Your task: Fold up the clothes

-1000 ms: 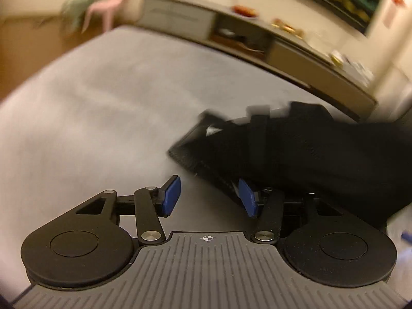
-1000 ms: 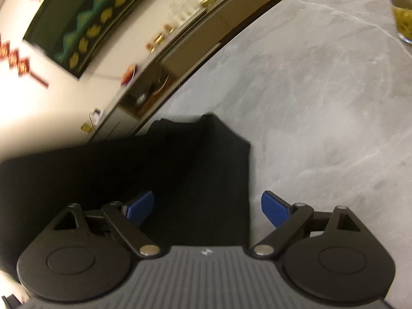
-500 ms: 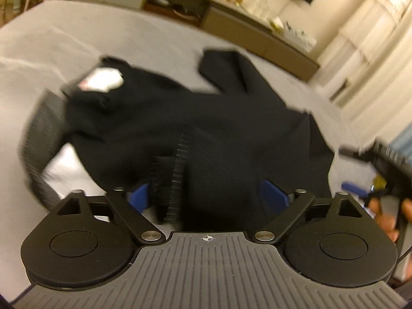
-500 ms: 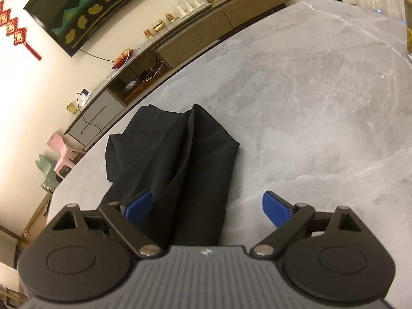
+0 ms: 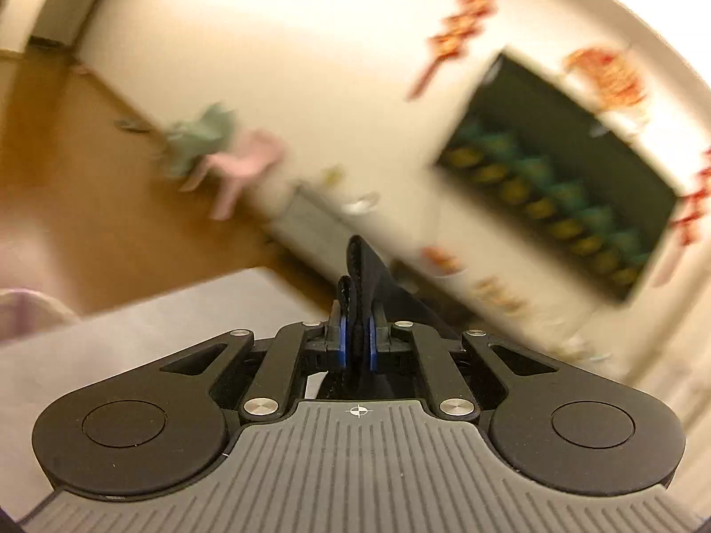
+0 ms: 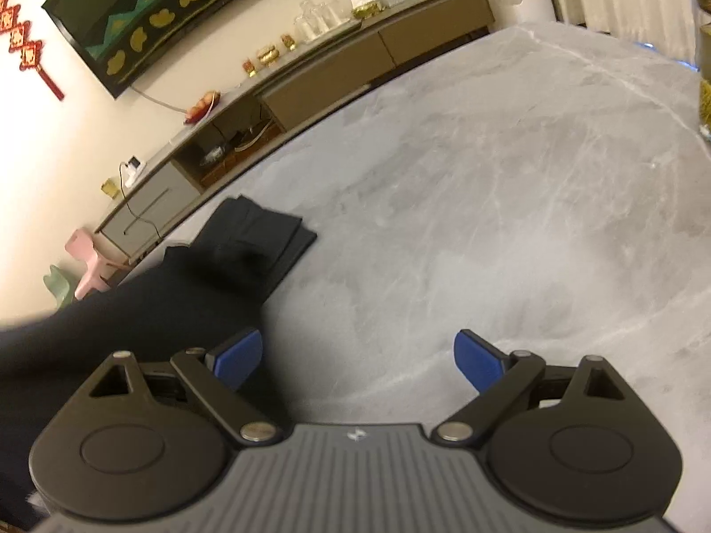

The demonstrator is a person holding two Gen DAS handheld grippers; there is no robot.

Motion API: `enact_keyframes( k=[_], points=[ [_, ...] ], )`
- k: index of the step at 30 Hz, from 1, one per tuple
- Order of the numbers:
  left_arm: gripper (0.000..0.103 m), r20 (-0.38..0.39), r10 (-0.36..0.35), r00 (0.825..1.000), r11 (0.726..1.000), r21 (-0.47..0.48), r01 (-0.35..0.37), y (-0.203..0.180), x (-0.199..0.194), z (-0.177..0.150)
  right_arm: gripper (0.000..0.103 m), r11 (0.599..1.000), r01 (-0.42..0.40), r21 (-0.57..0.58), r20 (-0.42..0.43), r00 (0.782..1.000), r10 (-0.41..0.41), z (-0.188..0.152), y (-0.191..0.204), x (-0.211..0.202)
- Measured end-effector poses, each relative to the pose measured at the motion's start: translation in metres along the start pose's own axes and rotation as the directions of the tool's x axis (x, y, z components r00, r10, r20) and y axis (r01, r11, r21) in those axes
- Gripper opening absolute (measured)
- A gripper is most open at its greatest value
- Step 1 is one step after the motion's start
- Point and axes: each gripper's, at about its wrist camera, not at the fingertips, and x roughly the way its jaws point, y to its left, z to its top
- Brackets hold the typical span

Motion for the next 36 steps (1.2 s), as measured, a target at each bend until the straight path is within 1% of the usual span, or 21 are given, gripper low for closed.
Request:
enact_keyframes(
  k=[1,2,4,5,7,11,14,16,19,20,21,22,23,25,27,28,30,33,34,35,36],
  points=[
    [0.000,-0.077,0.028,0.997,1.000,0.008,-0.027,0.012,0.020,-0.003,0.096,1.000,-0.003,-0.016,-0.012,1.000,0.003,-0.002,0.004,0.004],
    [0.000,-0.162,0.032,0.986,0.999,0.007,-0.031,0.024,0.041,-0.012,0.096,0.999,-0.008,-0.034,-0.025,1.000,0.007,-0.004,0.007,0.008],
    [0.000,-0.298,0.045,0.954,0.999,0.013,-0.043,0.044,0.076,-0.032,0.096,0.996,-0.026,-0.091,-0.042,0.999,0.022,-0.011,0.018,0.014],
    [0.000,-0.331,0.052,0.942,0.999,0.013,-0.051,0.053,0.086,-0.044,0.096,0.992,-0.032,-0.119,-0.045,0.999,0.027,-0.015,0.023,0.016],
    [0.000,-0.381,0.026,0.924,0.999,-0.021,-0.036,0.071,0.098,-0.061,0.096,0.984,-0.039,-0.174,-0.030,0.999,0.035,-0.023,0.032,0.015],
    [0.000,-0.398,-0.096,0.912,0.990,-0.130,0.047,0.081,0.102,-0.047,0.096,0.973,-0.040,-0.228,0.015,0.999,0.044,-0.022,0.045,0.016],
    [0.000,-0.308,-0.130,0.943,0.991,-0.071,0.114,0.069,0.094,-0.021,0.097,0.976,-0.022,-0.214,0.031,0.999,0.029,-0.001,0.066,0.041],
    [0.000,-0.280,-0.142,0.949,0.990,-0.054,0.132,0.066,0.089,-0.017,0.097,0.975,-0.039,-0.217,-0.005,0.999,0.039,0.010,0.091,0.068],
    [0.000,-0.281,-0.140,0.949,0.989,-0.079,0.123,0.078,0.083,-0.009,0.094,0.972,-0.064,-0.227,-0.075,0.996,0.049,0.024,0.128,0.114],
    [0.000,-0.284,-0.141,0.948,0.989,-0.091,0.120,0.082,0.083,-0.008,0.082,0.973,-0.067,-0.221,-0.108,0.993,0.044,0.025,0.137,0.130],
    [0.000,-0.285,-0.140,0.948,0.988,-0.095,0.118,0.085,0.083,-0.007,0.060,0.973,-0.064,-0.222,-0.130,0.991,0.035,0.026,0.145,0.143],
    [0.000,-0.282,-0.139,0.949,0.989,-0.096,0.116,0.090,0.078,-0.006,0.041,0.967,-0.034,-0.251,-0.104,0.995,0.008,0.029,0.154,0.148],
    [0.000,-0.272,-0.138,0.952,0.988,-0.101,0.114,0.093,0.068,-0.001,0.014,0.962,-0.010,-0.274,-0.071,0.997,-0.010,0.032,0.161,0.149],
    [0.000,-0.212,-0.140,0.967,0.986,-0.124,0.116,0.101,0.059,0.012,0.012,0.961,-0.014,-0.276,0.047,0.999,0.028,0.043,0.168,0.119],
    [0.000,-0.119,-0.144,0.982,0.982,-0.143,0.126,0.105,0.049,0.027,0.011,0.954,-0.021,-0.299,0.184,0.980,0.080,0.055,0.174,0.075],
    [0.000,-0.063,-0.145,0.987,0.979,-0.156,0.134,0.110,0.041,0.033,0.011,0.948,-0.016,-0.318,0.258,0.961,0.103,0.064,0.175,0.044],
    [0.000,0.017,-0.150,0.989,0.972,-0.183,0.150,0.117,0.030,0.039,0.009,0.936,0.004,-0.351,0.398,0.906,0.145,0.083,0.176,-0.017],
    [0.000,0.044,-0.136,0.990,0.973,-0.185,0.142,0.118,0.029,0.042,0.006,0.930,0.099,-0.355,0.566,0.814,0.130,0.117,0.166,-0.094],
    [0.000,0.050,-0.131,0.990,0.973,-0.186,0.138,0.119,0.029,0.043,0.007,0.929,0.143,-0.342,0.566,0.820,0.082,0.127,0.158,-0.099],
    [0.000,0.017,-0.124,0.992,0.973,-0.192,0.125,0.118,0.035,0.039,0.007,0.925,0.189,-0.331,0.559,0.829,0.030,0.136,0.151,-0.101],
    [0.000,-0.017,-0.117,0.993,0.974,-0.198,0.111,0.117,0.042,0.036,0.007,0.910,0.244,-0.334,0.516,0.856,-0.040,0.141,0.143,-0.089]
  ],
)
